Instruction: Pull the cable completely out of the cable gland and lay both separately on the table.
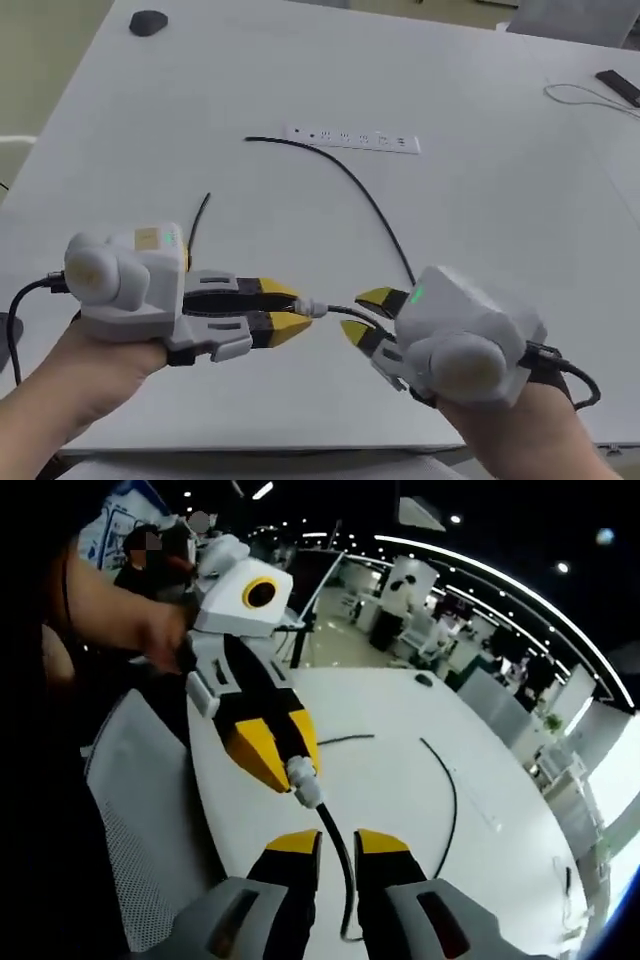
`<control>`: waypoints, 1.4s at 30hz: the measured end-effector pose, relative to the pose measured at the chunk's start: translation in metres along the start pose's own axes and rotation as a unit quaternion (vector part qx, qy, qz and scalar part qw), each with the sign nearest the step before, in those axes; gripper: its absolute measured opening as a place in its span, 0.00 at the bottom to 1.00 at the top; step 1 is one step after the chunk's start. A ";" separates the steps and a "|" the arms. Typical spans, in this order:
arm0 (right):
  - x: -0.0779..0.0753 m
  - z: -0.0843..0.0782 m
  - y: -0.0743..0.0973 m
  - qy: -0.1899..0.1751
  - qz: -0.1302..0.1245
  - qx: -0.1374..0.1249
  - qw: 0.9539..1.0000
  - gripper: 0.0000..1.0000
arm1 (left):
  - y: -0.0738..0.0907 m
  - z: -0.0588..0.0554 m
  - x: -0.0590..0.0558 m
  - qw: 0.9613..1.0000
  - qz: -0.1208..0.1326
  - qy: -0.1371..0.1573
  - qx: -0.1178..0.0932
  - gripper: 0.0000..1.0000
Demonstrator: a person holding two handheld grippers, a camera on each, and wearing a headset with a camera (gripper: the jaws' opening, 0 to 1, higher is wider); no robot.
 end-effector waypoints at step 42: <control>-0.018 -0.027 -0.015 -0.129 0.018 0.013 0.991 0.00 | -0.002 0.003 0.003 1.000 0.020 -0.012 -0.010 0.15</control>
Point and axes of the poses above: the centre of the closed fingertips' face, and the gripper's own axes: y roughly backward along the fingers, x roughly to its left, z roughly out of its top, the point moved 7 cm from there along y, roughly backward along the fingers, and after that the axes turned 15 degrees about x, right-handed, at the moved point
